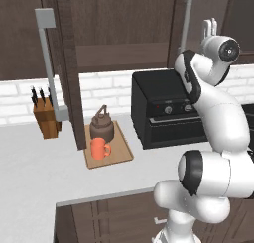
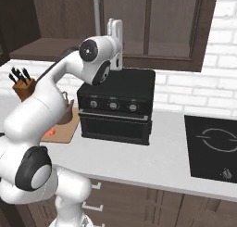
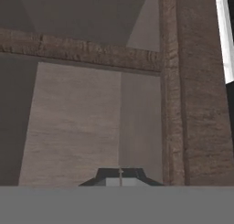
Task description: Pick the kettle from the counter and place it on the tray. Then pick the mug from the cabinet and place it on the tray. Then close the cabinet doors.
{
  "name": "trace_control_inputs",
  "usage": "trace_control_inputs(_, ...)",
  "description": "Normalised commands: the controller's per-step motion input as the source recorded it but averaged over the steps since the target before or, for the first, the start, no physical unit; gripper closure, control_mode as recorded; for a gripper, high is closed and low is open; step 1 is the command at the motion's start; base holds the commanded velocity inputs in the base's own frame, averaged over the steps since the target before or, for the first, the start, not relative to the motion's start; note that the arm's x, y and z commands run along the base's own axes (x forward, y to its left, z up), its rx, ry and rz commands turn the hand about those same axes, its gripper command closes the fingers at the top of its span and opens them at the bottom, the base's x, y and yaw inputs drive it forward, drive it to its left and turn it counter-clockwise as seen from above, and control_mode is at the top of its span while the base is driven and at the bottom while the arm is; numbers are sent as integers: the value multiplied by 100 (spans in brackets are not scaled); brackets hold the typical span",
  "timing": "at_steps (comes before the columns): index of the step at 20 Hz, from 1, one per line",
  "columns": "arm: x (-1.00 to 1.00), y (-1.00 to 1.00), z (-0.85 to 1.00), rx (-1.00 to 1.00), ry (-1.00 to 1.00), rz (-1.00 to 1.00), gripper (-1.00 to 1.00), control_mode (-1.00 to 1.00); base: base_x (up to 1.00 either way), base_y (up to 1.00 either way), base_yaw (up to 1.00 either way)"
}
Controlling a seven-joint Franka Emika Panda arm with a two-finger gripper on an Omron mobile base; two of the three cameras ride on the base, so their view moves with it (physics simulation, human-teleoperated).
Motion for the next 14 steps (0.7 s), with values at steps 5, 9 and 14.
trace_control_inputs(5, 68, -17, 0, 7, 2, 1, 100, -100, 0, 0, 0)
trace_control_inputs(9, 49, -21, -4, 10, -7, 0, 100, -100, 0, 0, 0)
trace_control_inputs(14, 56, -23, -4, 12, -9, 1, 100, -100, 0, 0, 0)
